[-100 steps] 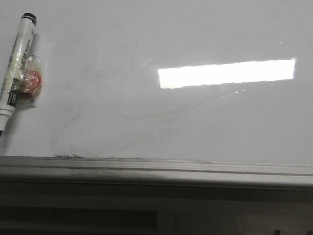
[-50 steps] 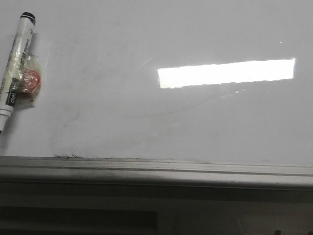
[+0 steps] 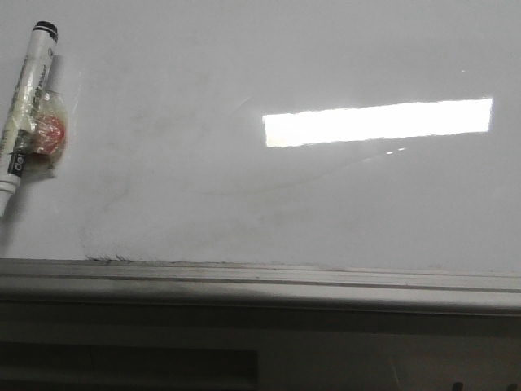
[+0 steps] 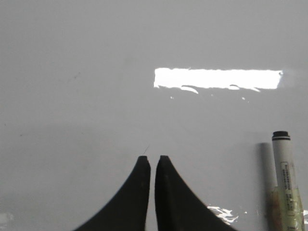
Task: Write number 2 on whiteboard
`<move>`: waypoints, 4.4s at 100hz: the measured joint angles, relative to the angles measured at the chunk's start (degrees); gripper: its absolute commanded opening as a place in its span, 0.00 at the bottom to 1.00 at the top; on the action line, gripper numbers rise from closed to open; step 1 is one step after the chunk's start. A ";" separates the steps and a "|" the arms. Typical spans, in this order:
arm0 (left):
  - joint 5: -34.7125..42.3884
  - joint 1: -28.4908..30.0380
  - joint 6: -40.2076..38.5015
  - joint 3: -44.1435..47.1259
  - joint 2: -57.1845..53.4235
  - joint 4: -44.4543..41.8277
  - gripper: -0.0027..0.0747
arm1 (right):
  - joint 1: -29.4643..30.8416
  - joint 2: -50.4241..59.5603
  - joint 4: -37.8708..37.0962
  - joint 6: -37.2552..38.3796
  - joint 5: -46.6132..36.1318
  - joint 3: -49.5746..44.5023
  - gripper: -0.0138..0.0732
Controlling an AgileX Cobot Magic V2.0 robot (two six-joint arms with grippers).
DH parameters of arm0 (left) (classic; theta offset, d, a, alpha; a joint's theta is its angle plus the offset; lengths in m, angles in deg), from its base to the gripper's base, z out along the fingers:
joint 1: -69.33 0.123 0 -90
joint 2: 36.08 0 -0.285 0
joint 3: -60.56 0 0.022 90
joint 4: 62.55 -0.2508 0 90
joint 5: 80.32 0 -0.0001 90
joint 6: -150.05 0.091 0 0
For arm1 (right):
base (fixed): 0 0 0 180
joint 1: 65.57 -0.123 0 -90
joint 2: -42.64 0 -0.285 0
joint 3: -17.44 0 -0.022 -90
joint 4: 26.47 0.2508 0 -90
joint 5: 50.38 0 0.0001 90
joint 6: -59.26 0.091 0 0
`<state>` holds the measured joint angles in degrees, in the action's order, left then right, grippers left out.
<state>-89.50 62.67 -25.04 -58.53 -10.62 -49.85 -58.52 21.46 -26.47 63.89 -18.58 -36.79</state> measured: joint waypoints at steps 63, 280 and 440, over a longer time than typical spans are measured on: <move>16.67 -16.21 -1.17 2.65 12.88 -1.13 0.60 | -0.10 -0.17 0.31 0.04 2.52 -1.87 0.08; 14.02 -49.20 -1.31 -0.60 24.55 -21.30 0.01 | -56.57 -39.63 41.41 -62.30 -11.91 15.74 0.59; 10.14 -48.99 -0.88 -0.73 22.51 -38.11 0.61 | -63.60 -46.14 44.72 -66.21 -20.59 19.90 0.08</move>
<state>-79.36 13.68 -25.92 -59.26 11.89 -87.95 -122.12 -24.67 18.25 -2.32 -39.17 -16.89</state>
